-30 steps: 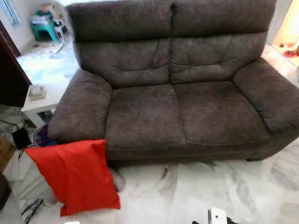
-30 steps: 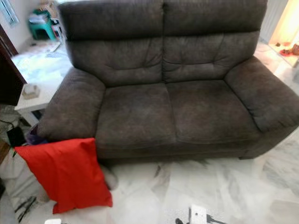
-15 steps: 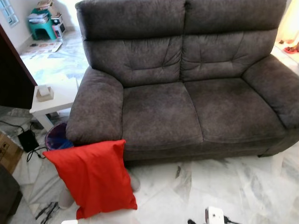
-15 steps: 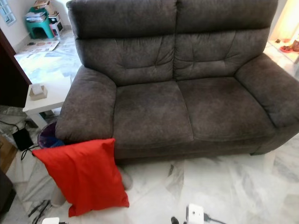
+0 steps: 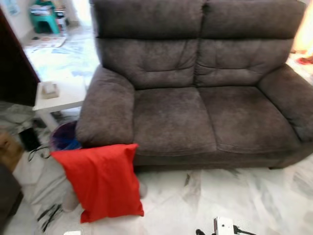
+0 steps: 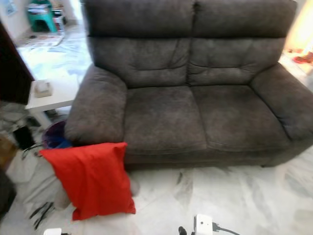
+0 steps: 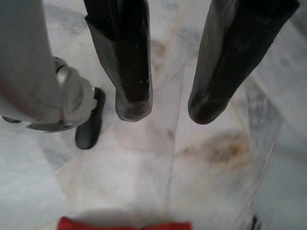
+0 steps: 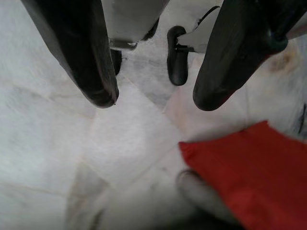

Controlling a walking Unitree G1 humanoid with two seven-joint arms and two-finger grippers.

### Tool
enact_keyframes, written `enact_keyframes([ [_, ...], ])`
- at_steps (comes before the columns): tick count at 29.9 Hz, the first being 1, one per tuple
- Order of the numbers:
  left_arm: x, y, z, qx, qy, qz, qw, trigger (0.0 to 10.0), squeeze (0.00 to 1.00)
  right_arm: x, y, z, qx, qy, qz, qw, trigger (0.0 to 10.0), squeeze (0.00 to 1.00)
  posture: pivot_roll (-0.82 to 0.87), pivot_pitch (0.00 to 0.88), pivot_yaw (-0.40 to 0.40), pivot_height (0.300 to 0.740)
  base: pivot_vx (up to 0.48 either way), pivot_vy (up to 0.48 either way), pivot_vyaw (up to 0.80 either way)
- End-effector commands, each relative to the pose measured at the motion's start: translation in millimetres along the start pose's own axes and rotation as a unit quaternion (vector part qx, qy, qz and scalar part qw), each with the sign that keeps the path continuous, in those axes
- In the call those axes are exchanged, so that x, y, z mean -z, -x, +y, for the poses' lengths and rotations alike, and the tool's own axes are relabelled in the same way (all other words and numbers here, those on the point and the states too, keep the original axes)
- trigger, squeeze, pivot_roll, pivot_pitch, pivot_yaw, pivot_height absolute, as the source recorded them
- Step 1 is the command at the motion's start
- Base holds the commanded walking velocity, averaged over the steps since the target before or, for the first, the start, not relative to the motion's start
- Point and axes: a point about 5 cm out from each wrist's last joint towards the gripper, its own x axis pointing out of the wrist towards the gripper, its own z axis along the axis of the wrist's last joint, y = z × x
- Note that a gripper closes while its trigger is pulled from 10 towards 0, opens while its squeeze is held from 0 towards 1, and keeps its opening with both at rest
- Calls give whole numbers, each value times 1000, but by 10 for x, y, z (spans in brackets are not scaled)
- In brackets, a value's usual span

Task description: Move the pillow to the sofa from floor

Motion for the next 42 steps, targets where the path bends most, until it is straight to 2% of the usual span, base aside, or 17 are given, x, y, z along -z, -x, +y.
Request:
enact_keyframes([
  [1, 76, 14, 13, -4, -1, 14, 1000, 10000, 0, 36, 8, -10, 1, 2, 6, 1000, 10000, 0, 55, 96, 28, 740, 0, 0, 800],
  [15, 61, 10, 4, -4, 2, 13, 1000, 10000, 0, 95, 19, -6, 3, 1, 14, 1000, 10000, 0, 57, 99, 24, 740, 0, 0, 800],
  [22, 28, 6, 28, -4, 2, 8, 1000, 10000, 0, 107, 21, -15, 10, -15, 13, 1000, 10000, 0, 57, 100, 25, 740, 0, 0, 0],
  [33, -12, -4, -35, 3, 1, -4, 1000, 10000, 0, 50, 14, -37, 17, -24, 3, 1000, 10000, 0, 58, 109, 24, 740, 50, 0, 0],
  [42, -53, -12, -51, 6, 3, -11, 1000, 10000, 0, 4, 4, -28, 19, -28, -6, 999, 10000, 0, 57, 112, 22, 740, 280, 0, 0],
])
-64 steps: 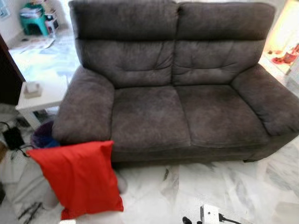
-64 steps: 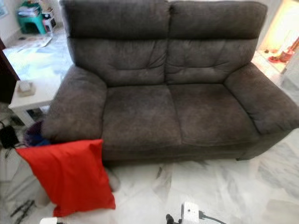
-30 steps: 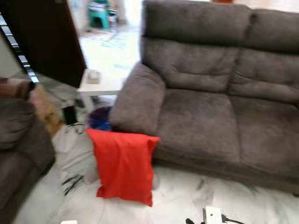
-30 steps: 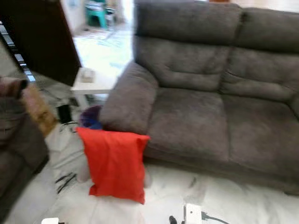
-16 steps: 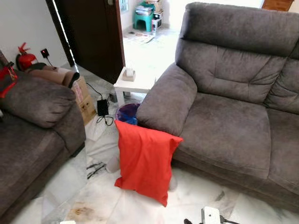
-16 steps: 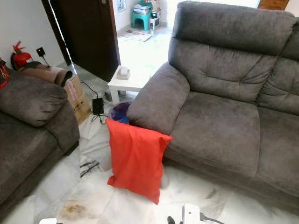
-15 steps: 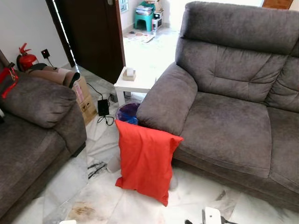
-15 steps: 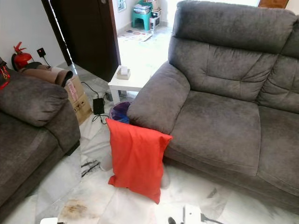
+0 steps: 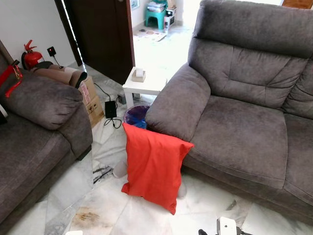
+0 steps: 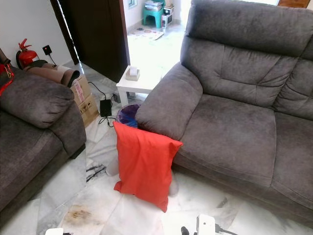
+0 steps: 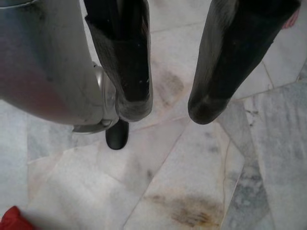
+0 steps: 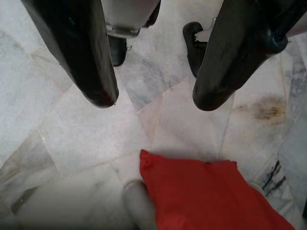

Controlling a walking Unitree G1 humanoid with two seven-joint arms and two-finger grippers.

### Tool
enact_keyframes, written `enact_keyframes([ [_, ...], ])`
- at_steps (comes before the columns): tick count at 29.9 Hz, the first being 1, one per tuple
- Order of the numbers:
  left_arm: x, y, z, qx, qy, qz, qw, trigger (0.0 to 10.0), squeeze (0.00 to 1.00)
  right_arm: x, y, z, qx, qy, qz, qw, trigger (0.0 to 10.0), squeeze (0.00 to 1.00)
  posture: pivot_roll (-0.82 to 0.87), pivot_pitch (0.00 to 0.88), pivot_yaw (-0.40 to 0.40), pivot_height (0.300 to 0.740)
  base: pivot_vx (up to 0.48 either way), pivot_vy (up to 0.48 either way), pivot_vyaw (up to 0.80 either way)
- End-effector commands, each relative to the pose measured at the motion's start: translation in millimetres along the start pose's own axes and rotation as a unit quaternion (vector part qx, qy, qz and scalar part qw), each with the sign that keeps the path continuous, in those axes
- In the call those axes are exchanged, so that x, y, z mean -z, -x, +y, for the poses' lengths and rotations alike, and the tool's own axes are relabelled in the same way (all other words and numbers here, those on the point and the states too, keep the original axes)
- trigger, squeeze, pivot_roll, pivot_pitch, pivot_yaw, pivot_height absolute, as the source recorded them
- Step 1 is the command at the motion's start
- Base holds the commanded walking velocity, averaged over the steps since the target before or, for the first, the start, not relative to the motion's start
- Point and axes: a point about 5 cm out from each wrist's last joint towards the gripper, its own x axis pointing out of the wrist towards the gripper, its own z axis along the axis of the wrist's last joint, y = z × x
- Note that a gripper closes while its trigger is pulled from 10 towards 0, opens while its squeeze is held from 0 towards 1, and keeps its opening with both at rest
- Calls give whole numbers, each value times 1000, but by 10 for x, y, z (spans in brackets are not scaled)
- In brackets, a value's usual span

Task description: Move the pillow to the sofa from floor

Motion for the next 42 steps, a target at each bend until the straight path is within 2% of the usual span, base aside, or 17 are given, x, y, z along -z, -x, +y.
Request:
enact_keyframes([
  [1, -12, 0, 8, -1, 0, -4, 1000, 10000, 0, -15, -8, 24, 0, -4, -3, 1000, 10000, 0, 57, 112, 22, 740, 307, 0, 0],
  [18, -48, -6, -21, 2, 1, -12, 1000, 10000, 0, -42, -14, 41, -6, 5, -7, 1000, 10000, 0, 57, 113, 19, 740, 318, 0, 0],
  [24, -44, -4, -14, 2, 1, -13, 1000, 10000, 0, -70, -17, 56, -15, 22, -14, 1000, 10000, 0, 56, 111, 18, 740, 322, 0, 0],
  [34, -57, -8, -30, 1, -1, -15, 1000, 10000, 0, -44, -13, 59, -19, 30, -8, 999, 10000, 0, 57, 111, 16, 740, 313, 0, 800],
  [38, -73, -10, -30, -1, -5, -18, 1000, 10000, 0, -41, -11, 54, -21, 34, -8, 999, 10000, 0, 57, 112, 16, 740, 0, 0, 800],
  [41, -110, -13, -24, -6, -11, -28, 1000, 10000, 0, -44, -9, 42, -18, 28, -10, 999, 10000, 0, 56, 108, 17, 740, 0, 0, 800],
  [42, -183, -21, -23, -8, -9, -44, 999, 10000, 0, -64, -11, 36, -17, 21, -14, 1000, 10000, 0, 57, 106, 17, 740, 0, 0, 0],
])
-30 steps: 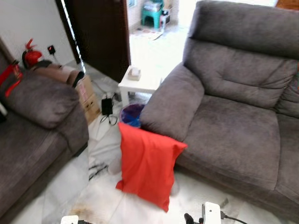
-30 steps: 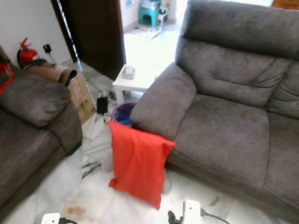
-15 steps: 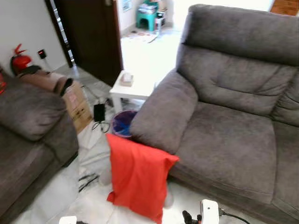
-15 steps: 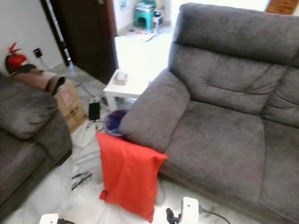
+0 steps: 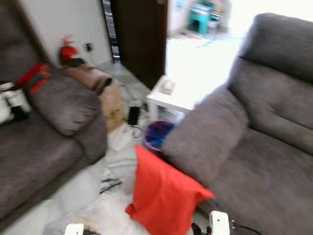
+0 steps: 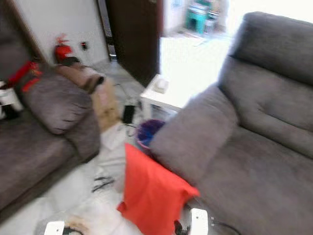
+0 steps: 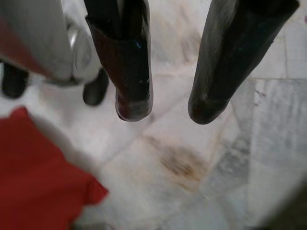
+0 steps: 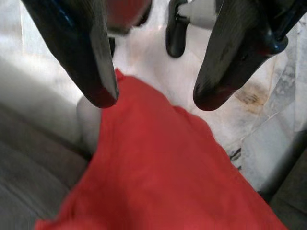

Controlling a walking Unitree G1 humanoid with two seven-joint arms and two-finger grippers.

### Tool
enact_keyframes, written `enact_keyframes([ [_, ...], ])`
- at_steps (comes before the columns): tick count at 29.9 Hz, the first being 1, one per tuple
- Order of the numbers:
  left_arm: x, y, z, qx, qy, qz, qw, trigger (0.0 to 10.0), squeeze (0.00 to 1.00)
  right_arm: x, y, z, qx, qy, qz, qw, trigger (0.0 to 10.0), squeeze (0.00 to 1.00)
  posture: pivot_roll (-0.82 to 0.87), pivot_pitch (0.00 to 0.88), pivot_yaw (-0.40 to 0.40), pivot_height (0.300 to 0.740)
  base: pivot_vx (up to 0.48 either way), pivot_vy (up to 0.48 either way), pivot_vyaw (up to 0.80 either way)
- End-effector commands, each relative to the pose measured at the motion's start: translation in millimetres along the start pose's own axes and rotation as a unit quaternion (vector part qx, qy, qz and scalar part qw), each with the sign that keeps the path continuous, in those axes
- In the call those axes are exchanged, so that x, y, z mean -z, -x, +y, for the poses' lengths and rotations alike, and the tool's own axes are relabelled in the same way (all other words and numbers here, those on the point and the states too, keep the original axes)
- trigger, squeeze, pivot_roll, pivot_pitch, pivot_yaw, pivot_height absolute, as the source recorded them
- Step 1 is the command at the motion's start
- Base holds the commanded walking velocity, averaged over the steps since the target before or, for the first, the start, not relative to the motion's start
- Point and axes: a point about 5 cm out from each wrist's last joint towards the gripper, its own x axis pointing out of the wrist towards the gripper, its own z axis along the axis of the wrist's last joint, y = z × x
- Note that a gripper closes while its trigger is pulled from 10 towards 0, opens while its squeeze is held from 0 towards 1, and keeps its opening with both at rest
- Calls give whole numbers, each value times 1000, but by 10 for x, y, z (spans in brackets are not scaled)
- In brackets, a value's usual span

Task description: Move the pillow to the sofa from floor

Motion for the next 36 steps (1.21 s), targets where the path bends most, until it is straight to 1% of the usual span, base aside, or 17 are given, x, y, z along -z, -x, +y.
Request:
enact_keyframes([
  [1, 43, 13, 14, -5, 3, 3, 1000, 10000, 0, 73, 23, -36, 7, -14, 8, 1000, 10000, 0, 57, 106, 17, 740, 0, 0, 0],
  [3, -132, -21, 7, -5, 4, -31, 999, 10000, 0, -20, 6, -44, 9, -26, -10, 1000, 10000, 0, 56, 99, 20, 740, 0, 0, 0],
  [5, -168, -27, 4, -5, 3, -38, 999, 10000, 0, -44, 2, -42, 9, -27, -15, 999, 10000, 0, 56, 99, 20, 740, 0, 0, 0],
  [6, -448, -60, -35, 10, -9, -90, 996, 10000, 0, -229, -27, -18, 2, -40, -56, 998, 10000, 0, 57, 90, 20, 740, 0, 0, 0],
  [7, -588, -66, -59, 19, -18, -118, 993, 10000, 0, -337, -37, -10, -2, -50, -81, 995, 10000, 0, 57, 87, 20, 740, 0, 0, 0],
  [11, -886, -27, -73, 28, -47, -198, 979, 10000, 0, -592, -44, 6, -14, -62, -139, 988, 10000, 0, 52, 76, 25, 740, 0, 0, 0],
  [13, -1064, 62, -24, 23, -58, -265, 962, 10000, 0, -755, -26, 44, -43, -55, -186, 980, 10000, 0, 49, 67, 23, 740, 0, 0, 0],
  [17, -1162, 219, 1, 21, -67, -326, 943, 10000, 0, -846, 30, 35, -65, -40, -233, 969, 10000, 0, 58, 72, 22, 740, 0, 0, 0],
  [18, -1156, 312, -46, 36, -72, -343, 936, 10000, 0, -874, 58, 10, -68, -41, -250, 965, 10000, 0, 64, 85, 23, 740, 0, 0, 0],
  [21, -1124, 386, -101, 49, -85, -349, 932, 10000, 0, -904, 79, -2, -70, -46, -263, 961, 10000, 0, 64, 100, 20, 740, 0, 0, 0],
  [23, -1097, 417, -112, 48, -76, -349, 933, 10000, 0, -926, 87, 40, -80, -46, -271, 958, 10000, 0, 63, 110, 17, 740, 0, 0, 0],
  [24, -1094, 427, -111, 46, -77, -349, 933, 10000, 0, -936, 88, 68, -85, -48, -275, 956, 10000, 314, 59, 116, 16, 740, 0, 0, 0],
  [25, -1096, 442, -114, 45, -77, -350, 933, 10000, 0, -943, 90, 87, -87, -49, -279, 955, 10000, 1000, 59, 116, 16, 740, 0, 0, 0],
  [28, -1137, 497, -127, 42, -65, -350, 934, 10000, 0, -953, 76, 159, -92, -54, -279, 954, 10000, 1000, 66, 129, 14, 740, 0, 0, 0],
  [30, -1105, 464, -120, 40, -63, -338, 938, 10000, 0, -967, 68, 190, -94, -54, -278, 954, 10000, 1000, 69, 132, 16, 740, 0, 0, 0],
  [32, -991, 399, -110, 35, -84, -309, 947, 10000, 0, -1032, 65, 232, -96, -62, -288, 951, 10000, 1000, 60, 138, 17, 740, 0, 0, 0],
  [36, -799, 351, -104, 34, -91, -270, 958, 10000, 0, -1171, 83, 314, -112, -61, -311, 942, 10000, 1000, 56, 141, 18, 740, 0, 0, 0],
])
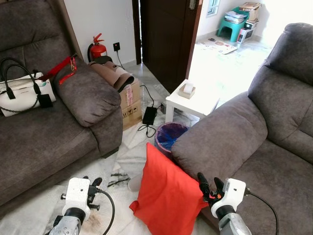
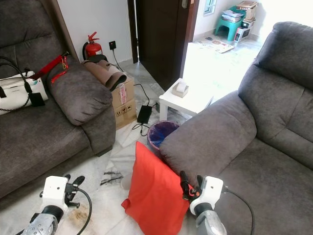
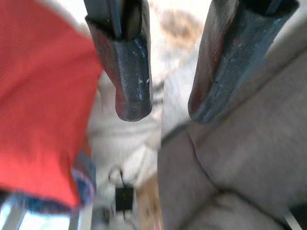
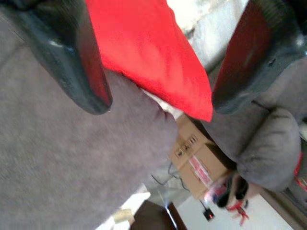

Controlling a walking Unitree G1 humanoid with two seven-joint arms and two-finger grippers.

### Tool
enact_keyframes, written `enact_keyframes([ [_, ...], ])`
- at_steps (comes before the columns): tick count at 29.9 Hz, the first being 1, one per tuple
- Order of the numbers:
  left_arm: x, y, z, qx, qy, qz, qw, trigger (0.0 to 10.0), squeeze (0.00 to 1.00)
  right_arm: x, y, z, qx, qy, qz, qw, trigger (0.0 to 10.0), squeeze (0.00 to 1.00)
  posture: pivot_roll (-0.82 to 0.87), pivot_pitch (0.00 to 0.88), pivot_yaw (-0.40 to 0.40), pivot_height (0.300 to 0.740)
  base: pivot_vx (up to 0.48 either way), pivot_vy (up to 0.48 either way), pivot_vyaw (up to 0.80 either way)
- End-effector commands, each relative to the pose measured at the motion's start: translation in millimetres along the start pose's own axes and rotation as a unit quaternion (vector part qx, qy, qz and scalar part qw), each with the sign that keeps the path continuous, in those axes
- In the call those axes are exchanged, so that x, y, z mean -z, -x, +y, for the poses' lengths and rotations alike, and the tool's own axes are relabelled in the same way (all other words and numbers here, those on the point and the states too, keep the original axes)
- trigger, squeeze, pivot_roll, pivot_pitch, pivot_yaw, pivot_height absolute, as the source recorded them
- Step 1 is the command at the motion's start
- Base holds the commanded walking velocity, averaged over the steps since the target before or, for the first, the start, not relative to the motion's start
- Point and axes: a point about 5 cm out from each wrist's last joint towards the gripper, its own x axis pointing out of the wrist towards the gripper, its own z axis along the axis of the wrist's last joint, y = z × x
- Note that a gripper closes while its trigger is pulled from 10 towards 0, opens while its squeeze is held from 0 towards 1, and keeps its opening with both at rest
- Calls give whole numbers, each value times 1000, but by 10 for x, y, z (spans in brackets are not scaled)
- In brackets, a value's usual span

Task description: Move the pillow to the sofa from floor

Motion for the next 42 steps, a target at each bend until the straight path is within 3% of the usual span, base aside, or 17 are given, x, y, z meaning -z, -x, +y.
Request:
enact_keyframes([
  [1, 138, 57, 8, 0, -7, 35, 999, 10000, 0, -66, -47, 58, -11, 0, -13, 1000, 10000, 1000, 56, 141, 18, 740, 0, 0, 0],
  [6, 118, 82, 74, -40, 25, 32, 998, 10000, 0, -114, -87, 73, -14, 3, -14, 1000, 10000, 1000, 56, 142, 11, 740, 0, 0, 0],
  [7, 81, 68, 85, -44, 24, 23, 998, 10000, 0, -115, -92, 76, -15, 3, -13, 1000, 10000, 376, 58, 142, 8, 740, 0, 0, 0],
  [8, 59, 59, 96, -48, 24, 17, 998, 10000, 0, -114, -94, 79, -15, 4, -12, 1000, 10000, 0, 58, 142, 8, 740, 0, 0, 0],
  [15, -98, 12, 120, -59, 9, -20, 998, 10000, 0, -100, -90, 88, -16, 2, -8, 1000, 10000, 0, 64, 134, 6, 740, 0, 0, 0],
  [21, -46, 36, 82, -58, 8, -6, 998, 10000, 0, -70, -98, 121, -12, 6, -1, 1000, 10000, 0, 63, 129, 10, 740, 0, 0, 0],
  [26, -65, 34, 71, -58, 11, -10, 998, 10000, 0, -59, -121, 148, -12, 12, 11, 1000, 10000, 0, 67, 123, 11, 740, 0, 0, 0],
  [31, -134, -5, 60, -51, 8, -20, 998, 10000, 0, -65, -118, 140, -12, 14, 5, 1000, 10000, 0, 67, 112, 13, 710, 0, 0, 0],
  [42, -143, -34, 88, -52, 5, -20, 998, 10000, 0, -38, -123, 164, -9, 23, 15, 1000, 10000, 0, 64, 117, 13, 710, 0, 0, 0],
])
